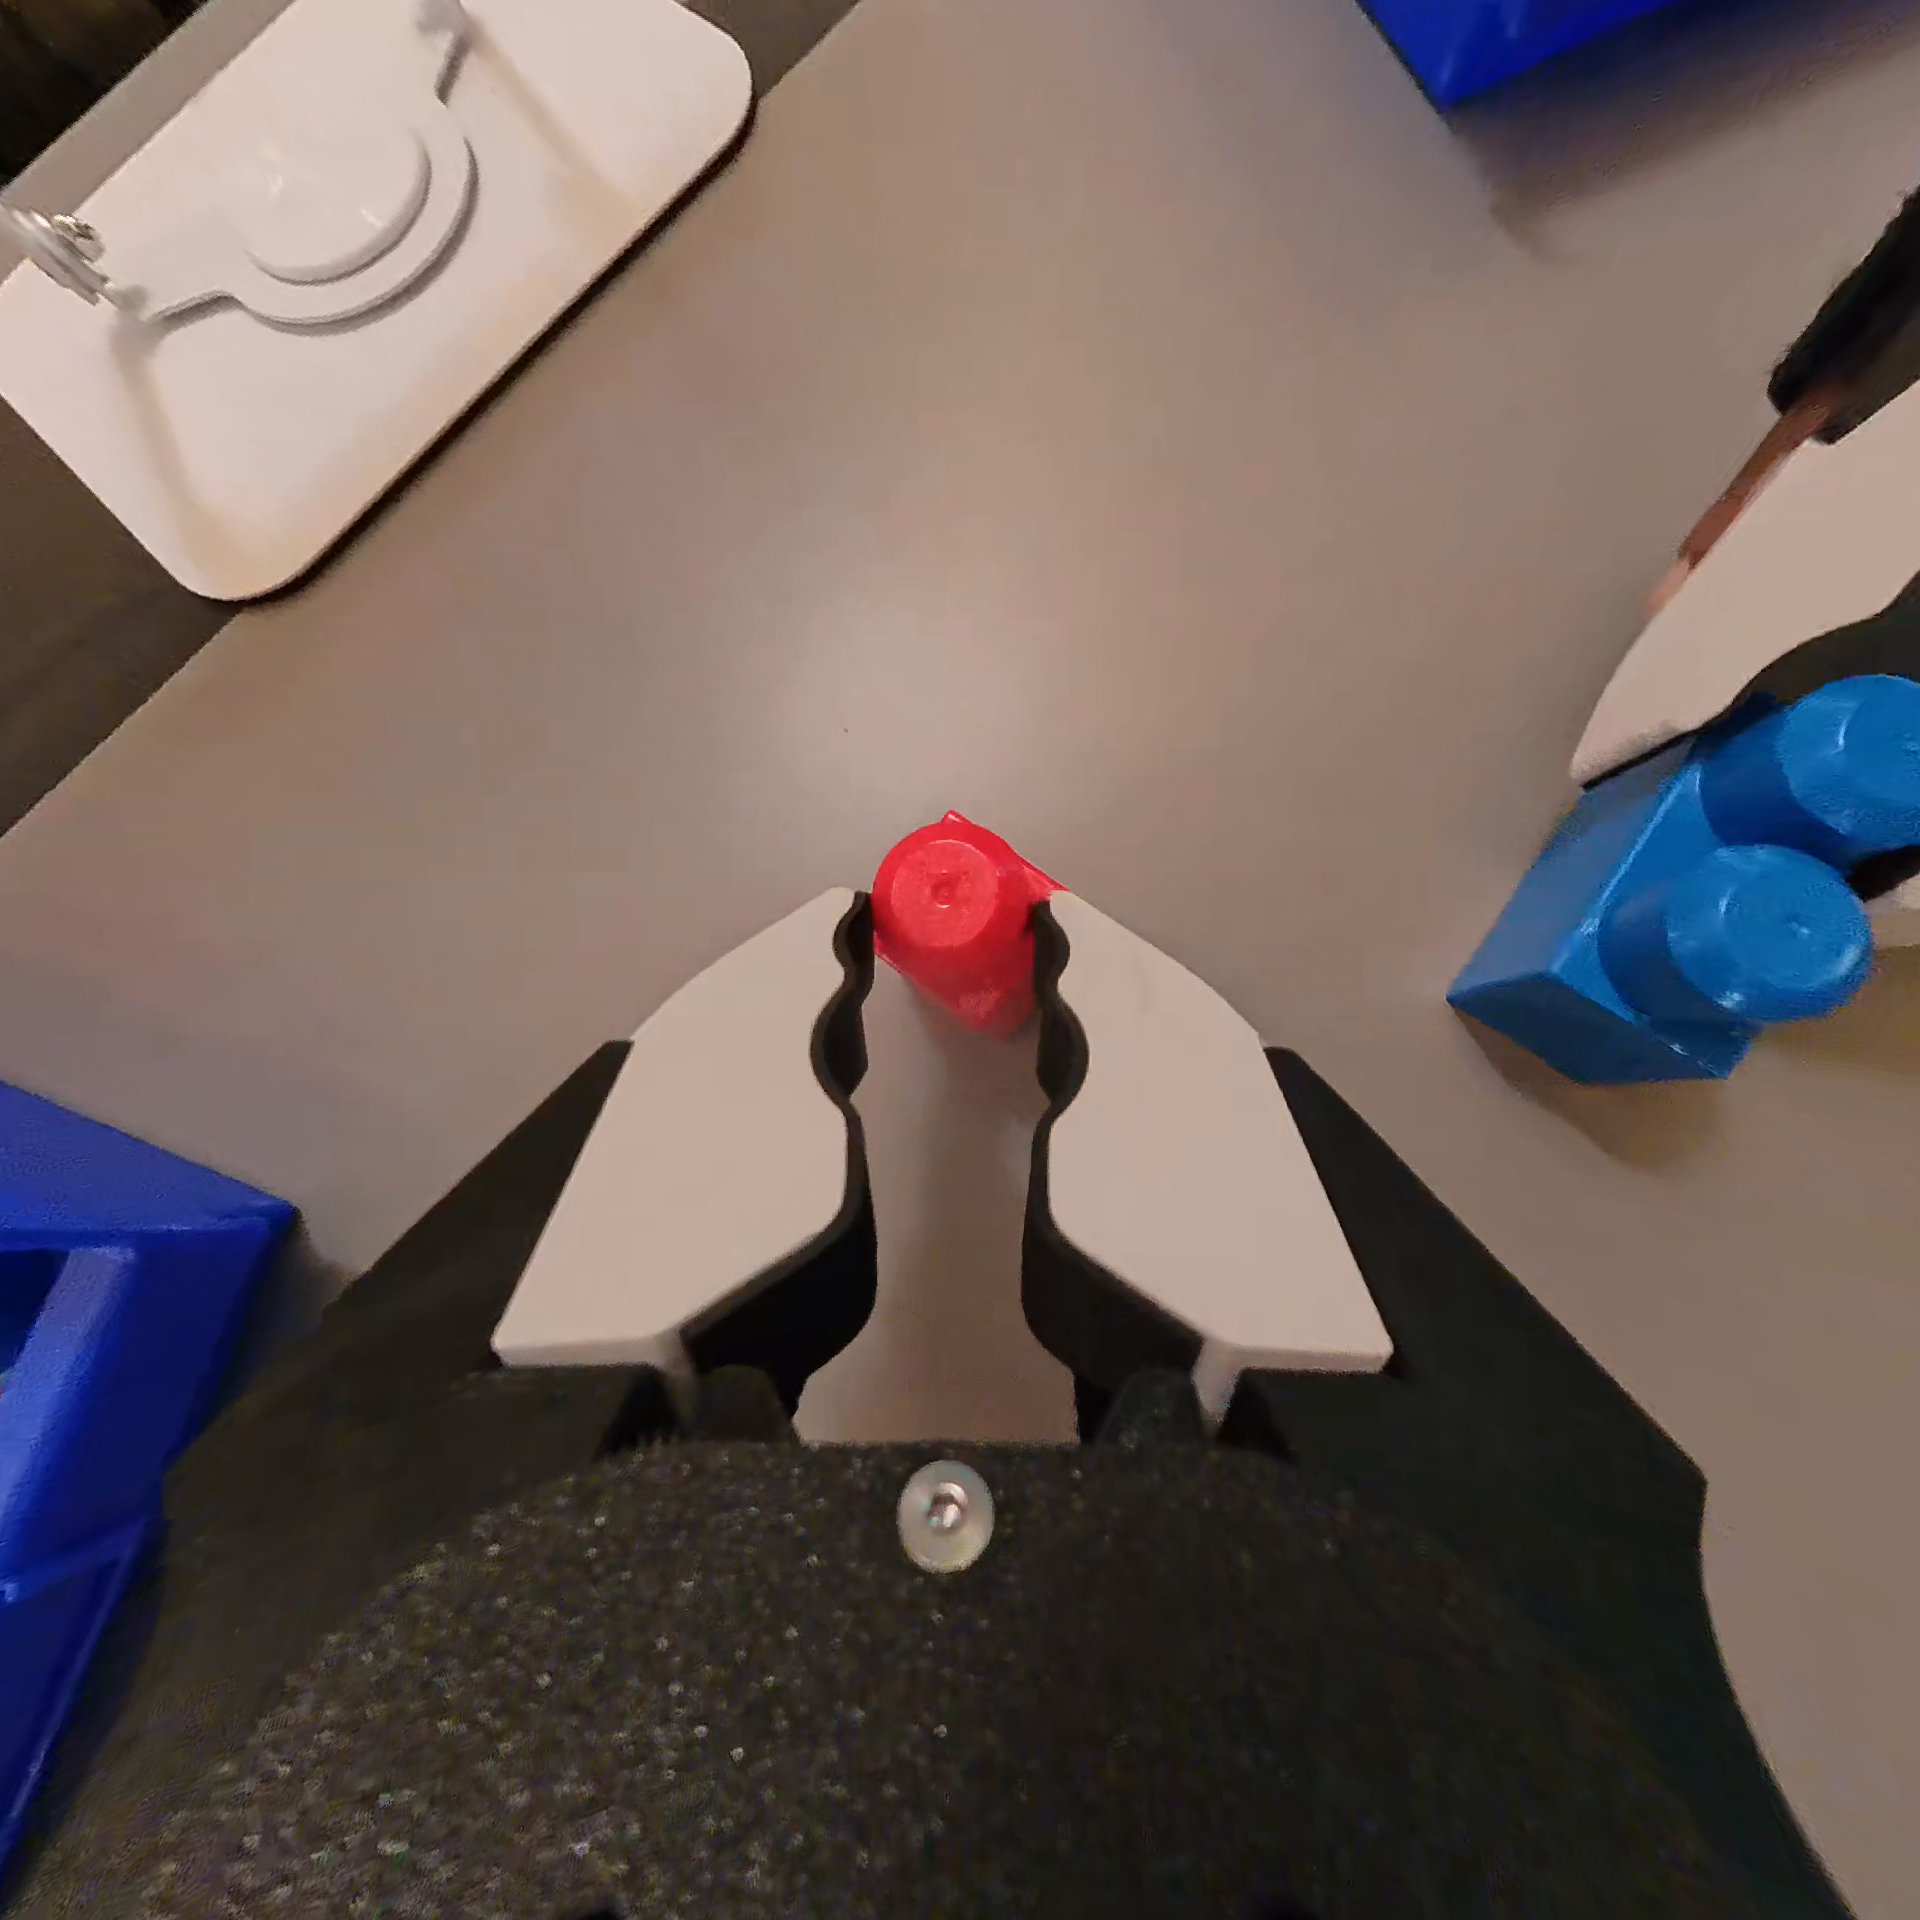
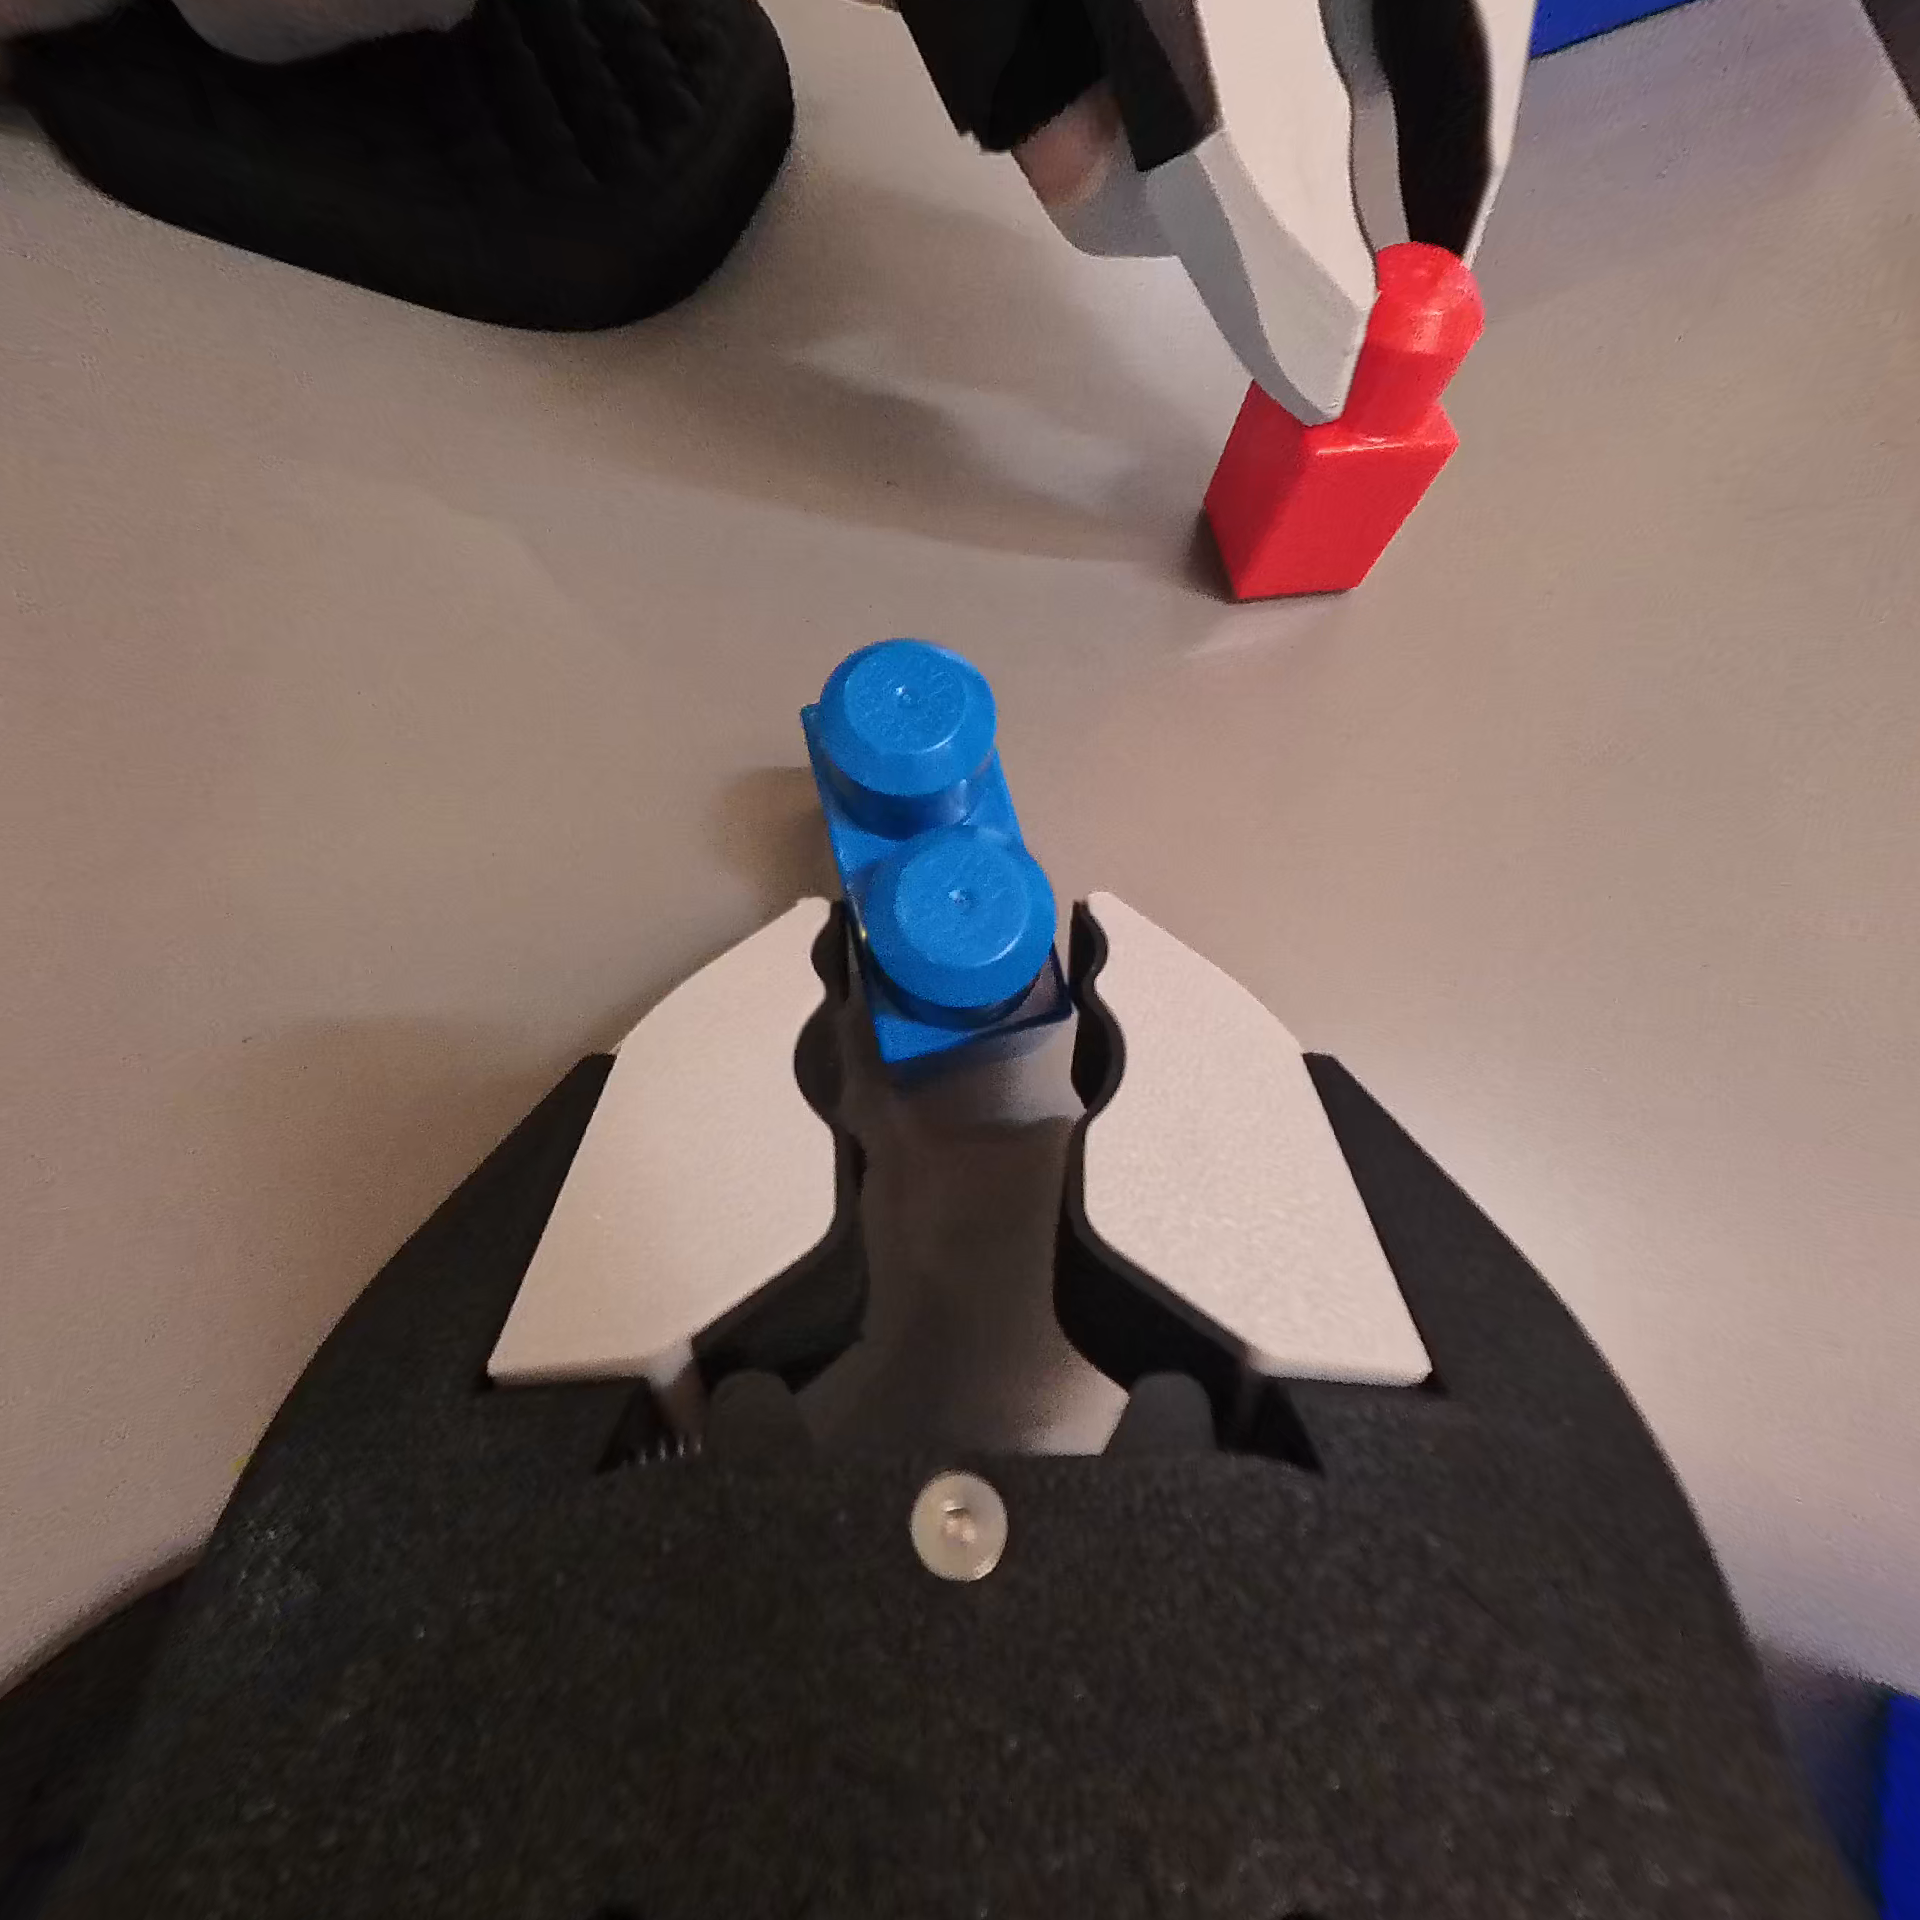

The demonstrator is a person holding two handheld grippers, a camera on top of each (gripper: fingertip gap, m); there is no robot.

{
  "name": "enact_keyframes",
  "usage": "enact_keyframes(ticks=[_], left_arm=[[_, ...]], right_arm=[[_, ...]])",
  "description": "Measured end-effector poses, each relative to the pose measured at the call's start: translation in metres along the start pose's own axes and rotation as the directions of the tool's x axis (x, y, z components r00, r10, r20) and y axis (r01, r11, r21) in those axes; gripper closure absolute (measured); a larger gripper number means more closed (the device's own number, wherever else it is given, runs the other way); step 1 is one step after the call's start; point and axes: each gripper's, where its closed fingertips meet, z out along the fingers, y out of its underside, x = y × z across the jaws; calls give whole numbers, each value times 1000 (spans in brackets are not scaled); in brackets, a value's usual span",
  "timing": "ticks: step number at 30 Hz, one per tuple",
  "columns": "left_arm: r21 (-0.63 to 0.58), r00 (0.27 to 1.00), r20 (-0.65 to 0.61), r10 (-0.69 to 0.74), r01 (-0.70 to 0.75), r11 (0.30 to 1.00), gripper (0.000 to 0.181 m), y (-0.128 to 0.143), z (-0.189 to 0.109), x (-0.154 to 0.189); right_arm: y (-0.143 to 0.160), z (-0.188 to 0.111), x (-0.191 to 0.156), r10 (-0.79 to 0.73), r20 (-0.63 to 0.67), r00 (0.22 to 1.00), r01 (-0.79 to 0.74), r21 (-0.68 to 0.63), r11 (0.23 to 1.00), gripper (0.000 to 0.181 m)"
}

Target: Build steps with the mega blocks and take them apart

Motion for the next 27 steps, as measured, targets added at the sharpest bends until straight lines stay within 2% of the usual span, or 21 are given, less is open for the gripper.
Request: enact_keyframes(ticks=[2,5,8,10,13,17,21,27], left_arm=[[18,1000,-25,-7,7,1000,144,0,2,4],[115,995,-93,-25,36,993,131,-9,-4,9],[294,982,-187,-38,93,951,127,-31,-24,13],[436,960,-280,-28,153,887,128,-50,-45,19],[569,899,-437,19,260,781,129,-70,-72,35],[625,798,-595,94,387,678,125,-82,-88,66],[668,774,-606,180,373,644,122,-88,-94,94],[713,786,-571,236,332,617,137,-90,-101,105]], right_arm=[[0,1,-1,2,5,1000,-2,3,1000,145],[1,-1,-1,3,12,1000,-3,13,1000,145],[-9,-11,4,43,23,999,-45,104,994,145],[-25,-25,10,69,16,997,-71,226,972,145],[-60,-57,23,115,-12,993,-96,471,877,146],[-96,-93,29,182,19,983,-141,712,688,145],[-118,-98,21,203,132,970,-225,799,557,145],[-129,-81,3,171,220,960,-279,790,546,145]])
